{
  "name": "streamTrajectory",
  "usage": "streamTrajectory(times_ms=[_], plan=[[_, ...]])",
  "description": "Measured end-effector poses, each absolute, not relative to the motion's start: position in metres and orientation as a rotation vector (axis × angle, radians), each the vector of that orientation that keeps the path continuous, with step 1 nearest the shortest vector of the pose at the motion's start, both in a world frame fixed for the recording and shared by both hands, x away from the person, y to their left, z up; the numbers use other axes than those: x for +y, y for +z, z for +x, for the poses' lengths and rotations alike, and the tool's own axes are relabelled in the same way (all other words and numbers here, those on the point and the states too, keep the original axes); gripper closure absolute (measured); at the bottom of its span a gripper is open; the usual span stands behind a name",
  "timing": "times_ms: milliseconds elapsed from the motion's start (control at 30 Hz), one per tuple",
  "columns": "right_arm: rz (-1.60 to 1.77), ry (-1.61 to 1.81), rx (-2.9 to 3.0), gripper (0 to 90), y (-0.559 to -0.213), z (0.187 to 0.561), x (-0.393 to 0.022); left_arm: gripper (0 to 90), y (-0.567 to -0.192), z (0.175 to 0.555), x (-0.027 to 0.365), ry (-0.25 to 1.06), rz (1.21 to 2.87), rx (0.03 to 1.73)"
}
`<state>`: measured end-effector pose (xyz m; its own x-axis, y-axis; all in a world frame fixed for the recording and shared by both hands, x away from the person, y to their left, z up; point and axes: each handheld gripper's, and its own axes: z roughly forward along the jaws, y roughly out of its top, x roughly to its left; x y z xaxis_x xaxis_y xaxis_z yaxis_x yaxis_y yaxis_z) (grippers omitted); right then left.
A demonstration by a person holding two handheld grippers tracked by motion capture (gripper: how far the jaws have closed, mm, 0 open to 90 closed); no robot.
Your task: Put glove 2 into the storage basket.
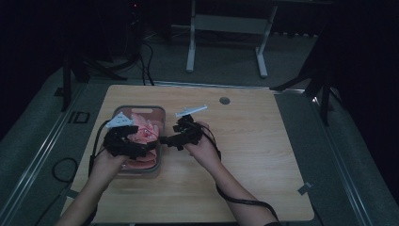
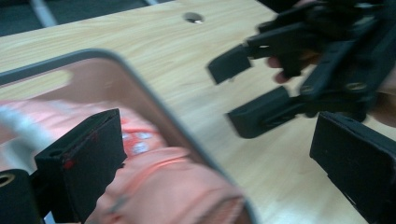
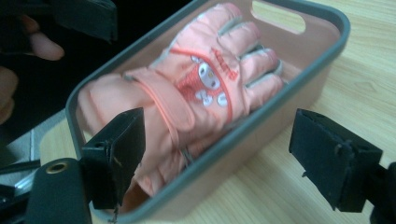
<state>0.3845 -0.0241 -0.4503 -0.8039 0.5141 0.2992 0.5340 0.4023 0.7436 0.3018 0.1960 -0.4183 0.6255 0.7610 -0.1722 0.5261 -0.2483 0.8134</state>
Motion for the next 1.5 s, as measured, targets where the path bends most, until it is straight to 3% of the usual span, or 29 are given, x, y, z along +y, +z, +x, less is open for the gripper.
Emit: streamTrajectory(times_ms=[767,1500], plan=[[-0.937,-1.382,-2.668,17.3,-0.479,0.362,-0.105,3.9,-0.443,0.267,0.101,0.183,2.020,0.782],[-1.006,-1.332,-2.690,15.7,-0.531,0.344,-0.158,3.8,-0.492,0.258,0.058,0.135,2.136,0.666]])
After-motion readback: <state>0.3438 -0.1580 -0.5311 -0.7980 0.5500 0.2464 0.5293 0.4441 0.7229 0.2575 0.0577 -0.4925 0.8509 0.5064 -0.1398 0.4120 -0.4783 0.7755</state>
